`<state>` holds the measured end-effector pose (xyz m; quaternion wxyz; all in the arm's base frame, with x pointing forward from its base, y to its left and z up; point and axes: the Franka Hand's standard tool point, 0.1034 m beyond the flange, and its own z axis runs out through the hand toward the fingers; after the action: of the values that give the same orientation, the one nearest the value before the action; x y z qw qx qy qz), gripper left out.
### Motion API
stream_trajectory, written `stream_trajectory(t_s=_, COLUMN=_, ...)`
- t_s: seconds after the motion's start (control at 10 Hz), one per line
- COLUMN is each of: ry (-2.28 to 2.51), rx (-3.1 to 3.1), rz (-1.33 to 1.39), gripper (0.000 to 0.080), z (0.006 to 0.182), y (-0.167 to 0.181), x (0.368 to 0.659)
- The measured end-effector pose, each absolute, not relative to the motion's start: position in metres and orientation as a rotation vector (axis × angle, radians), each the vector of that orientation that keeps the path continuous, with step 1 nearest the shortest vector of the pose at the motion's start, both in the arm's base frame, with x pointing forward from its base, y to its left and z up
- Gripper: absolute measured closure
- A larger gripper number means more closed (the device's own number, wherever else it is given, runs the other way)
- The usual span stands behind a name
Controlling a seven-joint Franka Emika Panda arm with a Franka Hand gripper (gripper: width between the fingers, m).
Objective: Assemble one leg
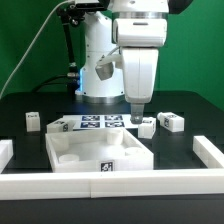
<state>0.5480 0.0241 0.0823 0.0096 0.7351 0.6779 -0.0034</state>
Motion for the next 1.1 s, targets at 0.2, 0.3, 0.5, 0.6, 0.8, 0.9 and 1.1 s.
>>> stream_trajectory(t_s=0.2, ry=2.116, rx=2.296, rz=-0.011, gripper=0.015, z=0.082, y=0.024, x=0.548)
stream_trajectory(t_s=0.3, ry=2.116, rx=2.297, rz=-0.011, gripper=0.015, z=0.082, y=0.024, x=0.548)
stream_trajectory(t_s=0.5, ry=2.118, rx=2.296, rz=-0.013, gripper=0.015, z=0.081, y=0.024, x=0.547)
stream_trajectory(t_s=0.6, ry=2.2, rx=2.203, rz=0.015, gripper=0.015, z=0.077, y=0.022, x=0.541)
stream_trajectory(t_s=0.8, ry=2.285, rx=2.131, rz=-0.01, gripper=0.015, z=0.066, y=0.012, x=0.513)
stream_trajectory(t_s=0.9, ry=2.332, rx=2.087, rz=-0.025, gripper=0.015, z=0.061, y=0.0, x=0.506)
stream_trajectory(t_s=1.1, ry=2.315, rx=2.114, rz=-0.035, gripper=0.015, z=0.058, y=-0.013, x=0.501)
